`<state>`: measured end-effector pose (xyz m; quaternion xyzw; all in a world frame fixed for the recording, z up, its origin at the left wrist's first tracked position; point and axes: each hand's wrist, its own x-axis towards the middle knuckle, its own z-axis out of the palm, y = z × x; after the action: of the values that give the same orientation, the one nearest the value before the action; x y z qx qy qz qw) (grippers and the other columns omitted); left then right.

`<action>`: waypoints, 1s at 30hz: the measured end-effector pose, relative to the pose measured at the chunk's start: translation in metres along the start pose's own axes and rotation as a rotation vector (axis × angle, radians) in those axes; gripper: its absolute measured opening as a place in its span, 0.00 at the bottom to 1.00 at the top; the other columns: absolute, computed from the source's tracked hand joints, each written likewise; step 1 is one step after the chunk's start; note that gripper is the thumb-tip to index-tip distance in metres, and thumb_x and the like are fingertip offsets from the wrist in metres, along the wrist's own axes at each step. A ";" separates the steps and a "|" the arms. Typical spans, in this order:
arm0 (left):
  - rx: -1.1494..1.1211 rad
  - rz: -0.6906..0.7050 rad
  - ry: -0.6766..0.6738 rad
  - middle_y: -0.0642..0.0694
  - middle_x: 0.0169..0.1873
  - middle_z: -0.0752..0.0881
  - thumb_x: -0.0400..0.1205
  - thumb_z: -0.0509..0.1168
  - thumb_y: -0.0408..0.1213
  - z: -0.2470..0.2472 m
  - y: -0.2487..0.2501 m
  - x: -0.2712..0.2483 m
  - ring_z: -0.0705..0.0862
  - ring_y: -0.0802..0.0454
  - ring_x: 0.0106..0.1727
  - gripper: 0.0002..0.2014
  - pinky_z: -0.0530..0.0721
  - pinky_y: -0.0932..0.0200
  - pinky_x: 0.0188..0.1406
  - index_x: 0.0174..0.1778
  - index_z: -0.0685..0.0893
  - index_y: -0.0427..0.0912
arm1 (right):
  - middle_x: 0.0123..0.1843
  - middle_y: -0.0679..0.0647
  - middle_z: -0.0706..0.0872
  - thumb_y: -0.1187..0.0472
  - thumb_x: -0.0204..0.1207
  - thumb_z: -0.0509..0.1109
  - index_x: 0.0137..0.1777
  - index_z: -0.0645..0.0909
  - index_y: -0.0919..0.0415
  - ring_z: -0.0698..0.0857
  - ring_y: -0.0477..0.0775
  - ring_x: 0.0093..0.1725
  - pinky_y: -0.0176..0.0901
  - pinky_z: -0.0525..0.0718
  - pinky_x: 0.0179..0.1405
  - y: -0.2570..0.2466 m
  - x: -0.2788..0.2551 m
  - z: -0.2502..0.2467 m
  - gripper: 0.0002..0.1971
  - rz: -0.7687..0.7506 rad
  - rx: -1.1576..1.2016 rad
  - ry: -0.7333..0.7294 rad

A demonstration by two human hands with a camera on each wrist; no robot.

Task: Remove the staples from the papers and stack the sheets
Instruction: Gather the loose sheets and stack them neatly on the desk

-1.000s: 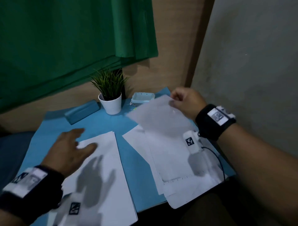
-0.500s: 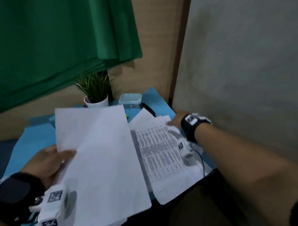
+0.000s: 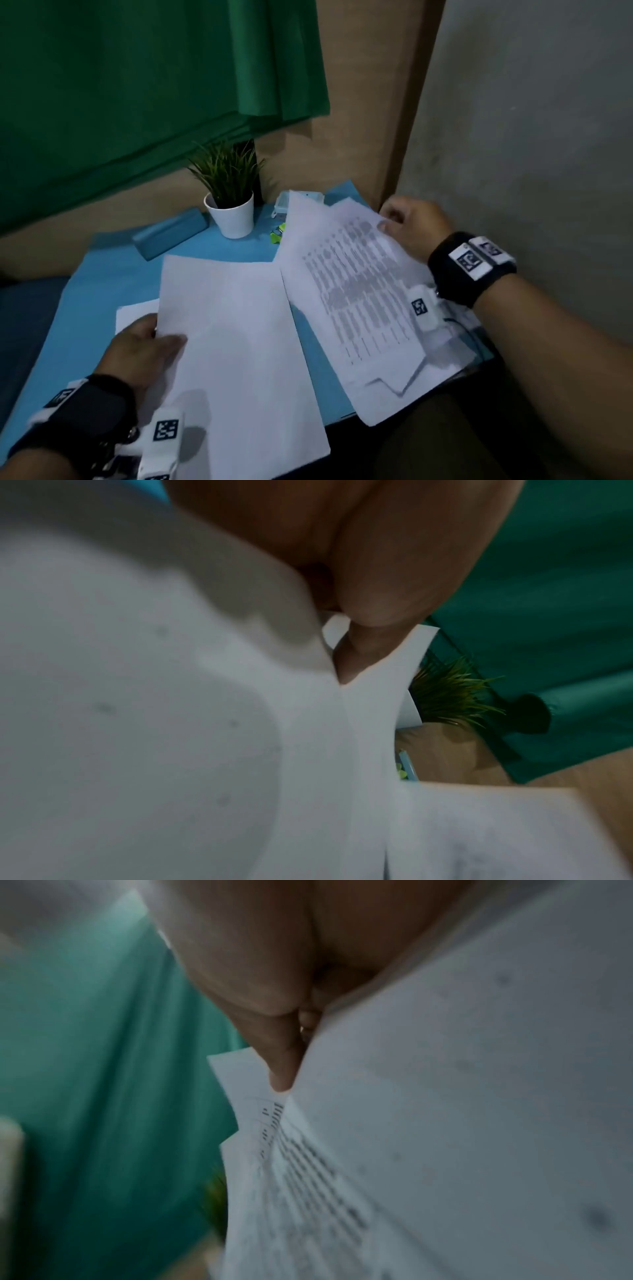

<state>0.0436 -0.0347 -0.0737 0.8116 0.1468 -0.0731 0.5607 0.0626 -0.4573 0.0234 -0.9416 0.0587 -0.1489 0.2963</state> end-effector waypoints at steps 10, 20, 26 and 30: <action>-0.253 0.027 0.019 0.34 0.61 0.89 0.83 0.65 0.23 -0.010 0.016 -0.012 0.86 0.45 0.48 0.17 0.84 0.72 0.43 0.53 0.91 0.52 | 0.31 0.54 0.86 0.73 0.73 0.74 0.35 0.80 0.60 0.83 0.49 0.27 0.45 0.84 0.29 -0.083 0.007 -0.016 0.10 0.189 0.823 0.019; -0.396 0.115 -0.004 0.36 0.39 0.87 0.68 0.74 0.47 -0.025 0.068 -0.034 0.82 0.42 0.41 0.27 0.78 0.47 0.44 0.51 0.86 0.25 | 0.25 0.50 0.60 0.67 0.78 0.70 0.28 0.61 0.59 0.61 0.49 0.25 0.37 0.57 0.21 -0.080 -0.087 0.106 0.22 0.259 0.632 -0.086; -0.306 0.088 0.037 0.37 0.33 0.86 0.75 0.71 0.38 -0.029 0.051 -0.036 0.82 0.44 0.36 0.14 0.78 0.52 0.39 0.44 0.87 0.27 | 0.38 0.56 0.86 0.60 0.82 0.68 0.42 0.84 0.64 0.82 0.51 0.40 0.39 0.75 0.37 -0.063 -0.067 0.070 0.10 0.068 0.402 0.140; -0.223 0.080 0.045 0.50 0.13 0.79 0.86 0.66 0.36 -0.028 0.051 -0.035 0.75 0.55 0.11 0.14 0.69 0.68 0.13 0.36 0.81 0.33 | 0.27 0.51 0.74 0.68 0.79 0.69 0.30 0.75 0.63 0.72 0.35 0.27 0.30 0.69 0.27 -0.082 -0.048 0.073 0.15 0.045 0.484 0.042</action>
<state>0.0259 -0.0309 -0.0085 0.7509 0.1342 -0.0158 0.6464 0.0419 -0.3410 0.0016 -0.8385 0.0483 -0.1715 0.5150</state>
